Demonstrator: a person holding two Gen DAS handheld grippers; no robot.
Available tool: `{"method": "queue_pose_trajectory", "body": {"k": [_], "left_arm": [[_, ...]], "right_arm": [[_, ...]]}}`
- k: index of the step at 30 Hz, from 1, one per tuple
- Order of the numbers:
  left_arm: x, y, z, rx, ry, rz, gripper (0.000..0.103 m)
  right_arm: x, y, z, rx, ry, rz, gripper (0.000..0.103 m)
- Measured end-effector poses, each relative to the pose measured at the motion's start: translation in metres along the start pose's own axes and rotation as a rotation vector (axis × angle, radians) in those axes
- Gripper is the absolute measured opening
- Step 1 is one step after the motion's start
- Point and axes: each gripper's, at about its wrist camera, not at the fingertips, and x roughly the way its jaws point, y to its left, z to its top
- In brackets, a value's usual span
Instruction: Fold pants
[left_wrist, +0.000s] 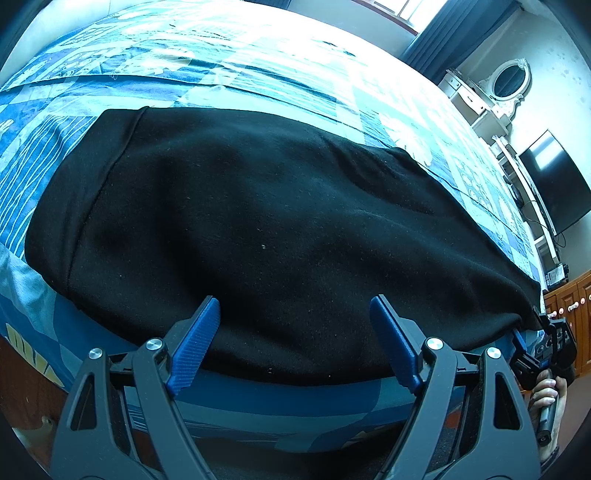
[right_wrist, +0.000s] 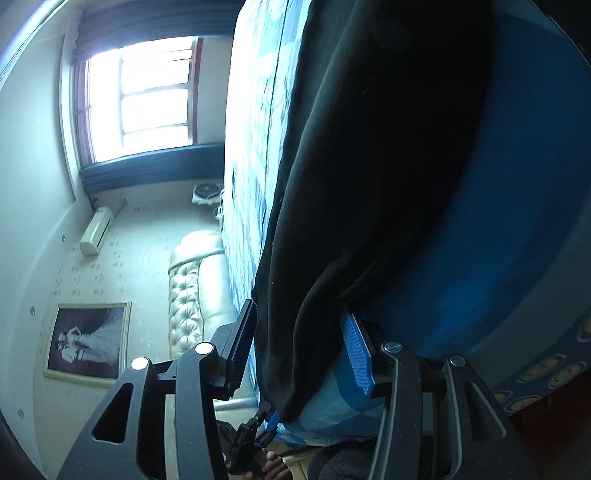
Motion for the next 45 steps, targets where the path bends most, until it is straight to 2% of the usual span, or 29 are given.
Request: {"method": "queue_pose_trajectory", "body": {"k": [7, 11, 16, 21, 24, 26, 27, 28, 30, 37, 41, 45], "left_arm": [[0.000, -0.001, -0.001, 0.013, -0.001, 0.008, 0.083], [0.000, 0.001, -0.001, 0.004, 0.000, -0.002, 0.083], [0.000, 0.000, -0.001, 0.005, 0.001, 0.000, 0.083], [-0.001, 0.002, 0.000, -0.001, 0.002, -0.004, 0.083], [0.000, 0.001, -0.001, 0.003, 0.001, -0.001, 0.083], [0.000, 0.001, -0.001, 0.005, 0.000, 0.001, 0.083], [0.000, 0.001, -0.001, 0.006, 0.000, 0.001, 0.083], [0.000, 0.001, -0.001, 0.007, 0.000, 0.002, 0.083], [0.000, 0.000, -0.001, 0.008, 0.000, 0.003, 0.083], [-0.001, 0.002, -0.001, -0.004, 0.001, -0.009, 0.083], [0.000, 0.001, -0.001, 0.004, 0.000, -0.004, 0.083], [-0.002, 0.000, -0.003, 0.019, -0.001, -0.001, 0.083]], "right_arm": [[0.017, 0.008, -0.016, 0.010, 0.071, 0.023, 0.048], [0.026, 0.022, -0.023, -0.047, 0.104, 0.008, 0.048], [0.025, 0.009, -0.012, 0.010, 0.077, -0.035, 0.048], [0.020, 0.013, 0.001, -0.006, 0.018, -0.017, 0.048], [0.012, 0.015, 0.010, -0.025, -0.038, -0.049, 0.048], [0.007, 0.012, 0.015, -0.019, -0.056, -0.060, 0.045], [0.006, 0.013, 0.016, -0.027, -0.062, -0.077, 0.037], [0.004, 0.013, 0.016, -0.040, -0.065, -0.099, 0.023], [0.005, 0.015, 0.014, -0.074, -0.059, -0.137, 0.008], [-0.005, 0.015, 0.004, -0.129, -0.044, -0.177, 0.006], [-0.002, -0.006, 0.010, -0.068, -0.037, -0.130, 0.006], [-0.010, -0.002, 0.015, -0.090, -0.013, -0.121, 0.008]]}}
